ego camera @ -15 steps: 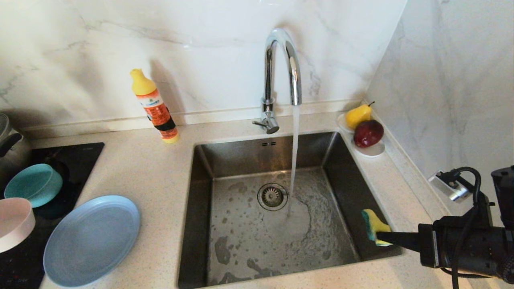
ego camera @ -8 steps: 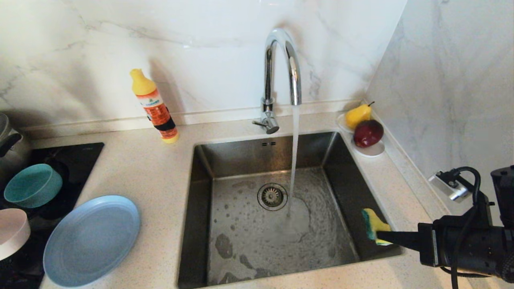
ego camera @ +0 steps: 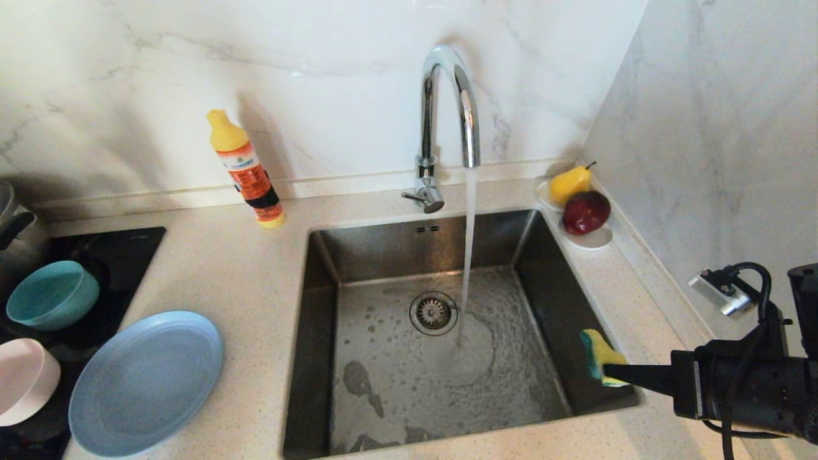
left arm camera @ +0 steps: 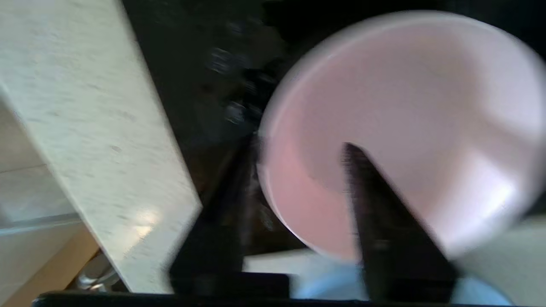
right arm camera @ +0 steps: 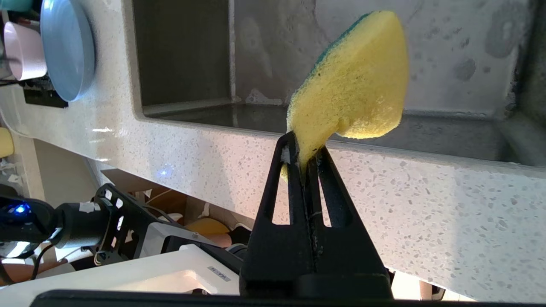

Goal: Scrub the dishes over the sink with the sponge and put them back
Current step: Place the bowl on the table, then wash the plate

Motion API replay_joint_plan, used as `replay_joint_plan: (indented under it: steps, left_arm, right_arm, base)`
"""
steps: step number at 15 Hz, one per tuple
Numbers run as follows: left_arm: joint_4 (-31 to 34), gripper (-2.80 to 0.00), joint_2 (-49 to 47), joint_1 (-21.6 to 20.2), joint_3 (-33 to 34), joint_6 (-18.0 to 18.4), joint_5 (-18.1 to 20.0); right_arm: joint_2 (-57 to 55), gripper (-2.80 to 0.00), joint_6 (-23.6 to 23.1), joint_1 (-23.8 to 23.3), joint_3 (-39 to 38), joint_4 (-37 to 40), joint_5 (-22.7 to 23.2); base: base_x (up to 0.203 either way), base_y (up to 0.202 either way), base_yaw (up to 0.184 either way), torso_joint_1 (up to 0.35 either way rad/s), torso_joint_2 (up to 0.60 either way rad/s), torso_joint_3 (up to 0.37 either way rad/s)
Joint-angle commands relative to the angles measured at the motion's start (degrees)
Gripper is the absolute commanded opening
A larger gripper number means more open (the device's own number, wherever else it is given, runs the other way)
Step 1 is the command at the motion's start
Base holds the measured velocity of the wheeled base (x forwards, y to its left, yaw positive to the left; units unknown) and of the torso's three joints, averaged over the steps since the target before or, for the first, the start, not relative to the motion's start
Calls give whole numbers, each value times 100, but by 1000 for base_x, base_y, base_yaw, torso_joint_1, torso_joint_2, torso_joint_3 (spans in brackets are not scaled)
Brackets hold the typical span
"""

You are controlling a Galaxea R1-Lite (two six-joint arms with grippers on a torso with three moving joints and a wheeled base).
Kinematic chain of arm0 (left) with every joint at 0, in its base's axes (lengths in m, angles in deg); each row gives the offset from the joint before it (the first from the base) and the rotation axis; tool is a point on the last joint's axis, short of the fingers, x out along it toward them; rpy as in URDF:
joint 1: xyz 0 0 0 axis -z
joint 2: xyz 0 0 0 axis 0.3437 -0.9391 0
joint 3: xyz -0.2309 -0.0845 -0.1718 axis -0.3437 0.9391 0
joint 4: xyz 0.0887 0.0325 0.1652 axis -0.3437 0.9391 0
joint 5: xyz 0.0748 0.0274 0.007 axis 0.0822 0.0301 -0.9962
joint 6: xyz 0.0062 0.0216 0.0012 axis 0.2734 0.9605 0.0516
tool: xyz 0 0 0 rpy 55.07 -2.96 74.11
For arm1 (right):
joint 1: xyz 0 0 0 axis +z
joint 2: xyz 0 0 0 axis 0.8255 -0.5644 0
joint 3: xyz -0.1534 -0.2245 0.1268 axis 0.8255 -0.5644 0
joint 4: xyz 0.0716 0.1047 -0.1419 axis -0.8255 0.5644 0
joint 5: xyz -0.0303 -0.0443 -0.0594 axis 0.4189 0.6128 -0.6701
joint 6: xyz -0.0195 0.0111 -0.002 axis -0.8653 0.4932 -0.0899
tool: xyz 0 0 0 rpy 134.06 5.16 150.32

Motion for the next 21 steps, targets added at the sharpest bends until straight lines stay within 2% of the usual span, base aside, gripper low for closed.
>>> replay_joint_plan:
  steps: [1, 4, 5, 6, 7, 9, 10, 13, 16, 17, 21]
  left_arm:
    - [88, 0, 413, 0, -125, -17, 193]
    - [586, 0, 1071, 4, -666, 13, 236]
    - [807, -280, 1324, 22, -796, 104, 296]
    - [972, -280, 1551, 69, -856, 250, 449]
    - [1132, -280, 1745, 289, -893, 470, 644]
    - [1455, -280, 1964, 905, -817, 924, 732]
    - [1583, -280, 1996, 1235, -649, 1146, 697]
    - [1609, -280, 1753, 1880, 4, 1374, 42]
    - [1003, -280, 1392, 1988, 471, 1399, -66]
    - [747, 0, 1270, 1987, 613, 1398, -74]
    - [552, 0, 1039, 1981, 928, 1359, 12]
  right_arm:
    - [22, -280, 15, -2, -13, -7, 12]
    - [29, -280, 6, -2, -22, -7, 3]
    - [38, -280, 6, -2, -32, -7, 3]
    - [38, -280, 6, -2, -51, -8, 3]
    - [47, -280, 6, -2, -58, -16, 3]
    - [47, -280, 6, -2, -66, -16, 12]
    - [47, -280, 6, -2, -75, -8, 12]
    - [56, -280, 6, -2, -161, -16, 12]
    - [56, -280, 6, -10, -207, -16, 13]
    - [73, -280, 6, -2, -198, -16, 12]
    - [56, -280, 6, -10, -224, -16, 18]
  base:
    - [0, 0, 0, 0, 0, 0]
    - [0, 0, 0, 0, 0, 0]
    - [0, 0, 0, 0, 0, 0]
    - [0, 0, 0, 0, 0, 0]
    - [0, 0, 0, 0, 0, 0]
    - [0, 0, 0, 0, 0, 0]
    - [0, 0, 0, 0, 0, 0]
    - [0, 0, 0, 0, 0, 0]
    - [0, 0, 0, 0, 0, 0]
    - [0, 0, 0, 0, 0, 0]
    - [0, 0, 0, 0, 0, 0]
